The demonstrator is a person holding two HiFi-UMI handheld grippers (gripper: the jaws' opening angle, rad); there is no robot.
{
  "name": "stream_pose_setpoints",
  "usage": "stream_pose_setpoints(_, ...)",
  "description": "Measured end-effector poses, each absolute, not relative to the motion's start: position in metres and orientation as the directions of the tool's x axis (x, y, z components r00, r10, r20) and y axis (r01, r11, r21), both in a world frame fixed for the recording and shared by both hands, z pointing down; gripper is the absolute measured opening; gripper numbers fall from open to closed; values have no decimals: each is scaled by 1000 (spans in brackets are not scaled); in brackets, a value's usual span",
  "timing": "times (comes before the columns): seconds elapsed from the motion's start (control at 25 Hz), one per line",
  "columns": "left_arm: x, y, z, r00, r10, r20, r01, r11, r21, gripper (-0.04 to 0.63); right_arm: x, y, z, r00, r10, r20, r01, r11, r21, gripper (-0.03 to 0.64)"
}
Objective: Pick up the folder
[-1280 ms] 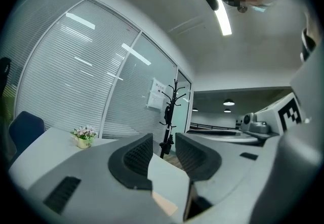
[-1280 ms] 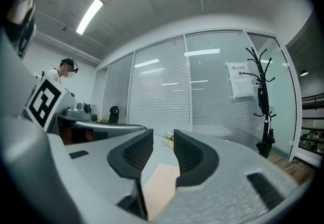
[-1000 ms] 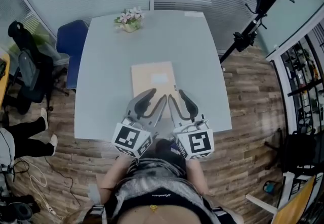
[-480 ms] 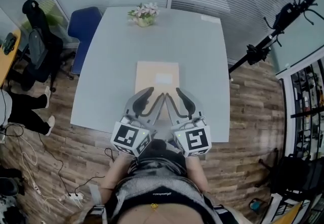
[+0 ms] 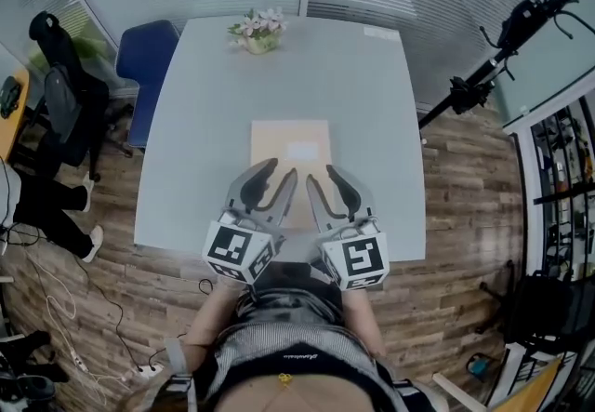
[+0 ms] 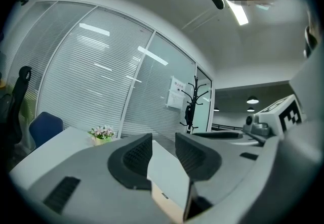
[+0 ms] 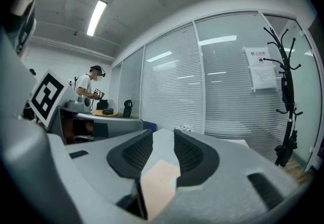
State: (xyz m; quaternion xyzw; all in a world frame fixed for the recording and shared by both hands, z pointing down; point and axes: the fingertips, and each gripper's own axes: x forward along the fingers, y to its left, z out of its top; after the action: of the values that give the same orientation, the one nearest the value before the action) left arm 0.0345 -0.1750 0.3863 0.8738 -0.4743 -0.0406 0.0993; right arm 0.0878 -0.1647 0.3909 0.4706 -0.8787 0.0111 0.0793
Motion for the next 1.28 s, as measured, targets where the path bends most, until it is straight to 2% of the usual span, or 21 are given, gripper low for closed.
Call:
stream_pose_setpoints(0.44,9,-197,422,562,-820,109,-813,-524,252,132,81,-187,439,-491,-833,254,-856,515,34,149)
stream_pose_setpoints(0.84,-17,-217,491,532,-805,262,-837,-452,308,135,87,-206,507,-427,-811,400,-881,473,19,173)
stream_pose_setpoints(1.28,-38,-229,578,513,-741,432,-840,-332,428,196,121,-216,596,-380,-736,560,-921,359,-153,243)
